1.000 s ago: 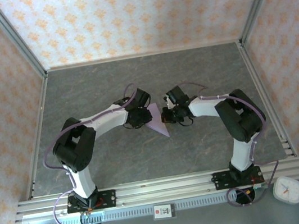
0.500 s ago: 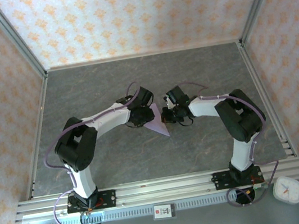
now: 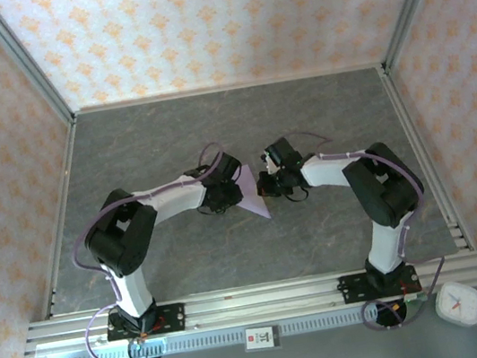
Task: Fold a paper plane with a square sheet of paper (pick it up from the middle)
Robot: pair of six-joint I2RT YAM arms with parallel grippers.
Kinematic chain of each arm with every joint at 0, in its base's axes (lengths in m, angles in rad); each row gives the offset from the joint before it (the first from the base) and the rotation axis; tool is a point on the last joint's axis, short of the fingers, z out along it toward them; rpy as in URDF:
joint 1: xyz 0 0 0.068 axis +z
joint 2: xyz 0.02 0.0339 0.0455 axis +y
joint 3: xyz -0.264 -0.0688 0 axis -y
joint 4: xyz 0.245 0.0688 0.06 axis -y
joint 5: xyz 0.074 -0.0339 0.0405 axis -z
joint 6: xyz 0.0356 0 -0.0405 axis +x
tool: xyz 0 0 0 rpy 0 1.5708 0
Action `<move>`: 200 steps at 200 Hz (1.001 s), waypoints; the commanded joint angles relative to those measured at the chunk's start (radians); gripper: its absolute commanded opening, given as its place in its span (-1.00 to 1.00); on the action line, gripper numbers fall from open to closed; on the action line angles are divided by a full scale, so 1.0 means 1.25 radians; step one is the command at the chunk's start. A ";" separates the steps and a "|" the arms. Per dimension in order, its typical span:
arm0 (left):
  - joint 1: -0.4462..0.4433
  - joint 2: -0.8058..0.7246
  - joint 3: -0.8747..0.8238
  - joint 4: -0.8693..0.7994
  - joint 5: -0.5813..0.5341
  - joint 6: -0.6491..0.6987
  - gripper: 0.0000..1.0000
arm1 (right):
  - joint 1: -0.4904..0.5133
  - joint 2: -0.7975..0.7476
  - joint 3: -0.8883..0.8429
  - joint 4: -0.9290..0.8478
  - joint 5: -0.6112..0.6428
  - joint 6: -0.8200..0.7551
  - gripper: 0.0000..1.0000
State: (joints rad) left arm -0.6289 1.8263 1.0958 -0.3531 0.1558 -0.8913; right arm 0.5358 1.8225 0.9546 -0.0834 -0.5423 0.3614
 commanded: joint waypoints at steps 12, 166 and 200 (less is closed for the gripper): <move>-0.004 -0.042 -0.025 0.046 -0.043 -0.007 -0.47 | -0.004 0.058 -0.043 -0.068 0.070 -0.013 -1.00; -0.005 -0.061 -0.045 0.081 -0.034 0.013 -1.00 | -0.004 0.056 -0.054 -0.062 0.073 -0.007 -1.00; -0.005 -0.073 -0.055 0.085 -0.025 0.021 -1.00 | -0.004 0.056 -0.049 -0.066 0.070 -0.008 -1.00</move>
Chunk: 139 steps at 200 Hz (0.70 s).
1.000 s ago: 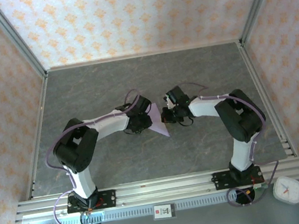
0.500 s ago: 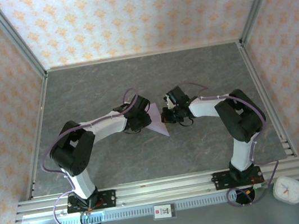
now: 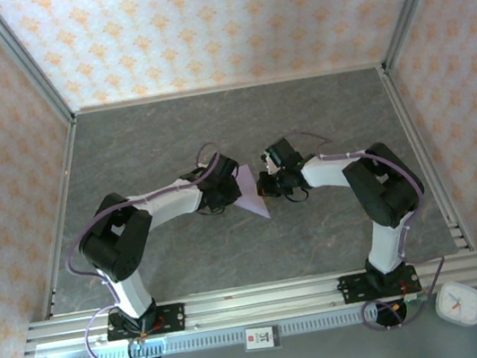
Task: Fold a paper plane with a square sheet of paper (pick it up from the middle)
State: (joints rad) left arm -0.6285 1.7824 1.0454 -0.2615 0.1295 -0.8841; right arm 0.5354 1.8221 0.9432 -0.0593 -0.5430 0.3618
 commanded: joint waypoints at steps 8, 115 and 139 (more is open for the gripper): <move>-0.005 -0.043 -0.018 0.014 0.000 0.015 -1.00 | -0.003 0.054 -0.034 -0.089 0.069 -0.010 -1.00; -0.005 -0.072 -0.025 0.005 0.066 -0.088 -1.00 | 0.042 -0.105 0.044 -0.140 0.077 0.003 -0.65; -0.006 -0.083 -0.037 0.009 0.072 -0.129 -1.00 | 0.080 -0.133 0.011 -0.122 0.122 0.009 -0.51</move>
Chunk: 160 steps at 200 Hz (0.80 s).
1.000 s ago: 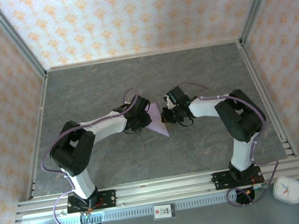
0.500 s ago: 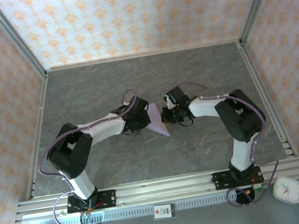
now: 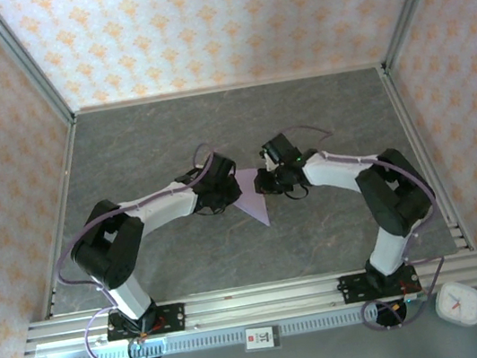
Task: Fold a paper plane with a square sheet of paper (pick it up from the middle)
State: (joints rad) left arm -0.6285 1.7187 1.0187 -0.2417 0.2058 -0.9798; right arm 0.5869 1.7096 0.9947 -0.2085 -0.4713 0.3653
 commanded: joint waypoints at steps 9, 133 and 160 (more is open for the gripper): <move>-0.006 -0.037 -0.022 -0.003 0.013 -0.066 -1.00 | 0.049 -0.055 -0.045 0.014 0.072 0.011 -0.40; -0.006 -0.084 -0.047 -0.001 0.013 -0.258 -1.00 | 0.183 -0.049 -0.074 0.043 0.222 0.007 0.06; -0.006 -0.090 -0.050 0.000 0.017 -0.280 -1.00 | 0.195 -0.031 -0.067 0.043 0.243 0.002 0.07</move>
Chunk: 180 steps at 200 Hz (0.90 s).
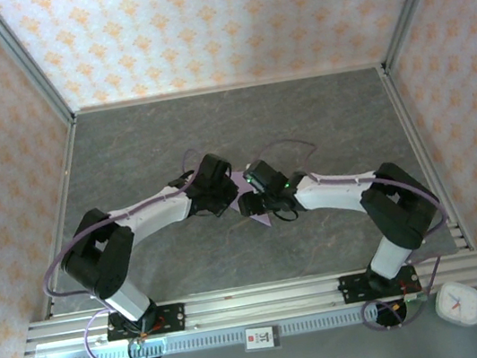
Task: Fold a paper plane with a square sheet of paper (pick it up from the middle)
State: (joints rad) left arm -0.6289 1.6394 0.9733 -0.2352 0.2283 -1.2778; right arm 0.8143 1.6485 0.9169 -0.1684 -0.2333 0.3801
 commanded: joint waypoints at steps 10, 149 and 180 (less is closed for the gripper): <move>-0.006 -0.026 -0.014 -0.004 0.001 -0.046 -1.00 | 0.018 0.025 0.002 0.007 0.064 -0.012 0.07; 0.012 -0.078 -0.017 0.008 -0.065 0.088 0.09 | 0.004 -0.010 -0.085 0.071 0.073 -0.113 -1.00; 0.029 -0.052 -0.009 0.023 -0.012 0.160 0.18 | -0.010 -0.041 -0.116 0.108 0.029 -0.145 -1.00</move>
State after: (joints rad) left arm -0.6079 1.5574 0.9527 -0.2188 0.1951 -1.1847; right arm 0.8154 1.6424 0.7971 -0.0780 -0.1616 0.2543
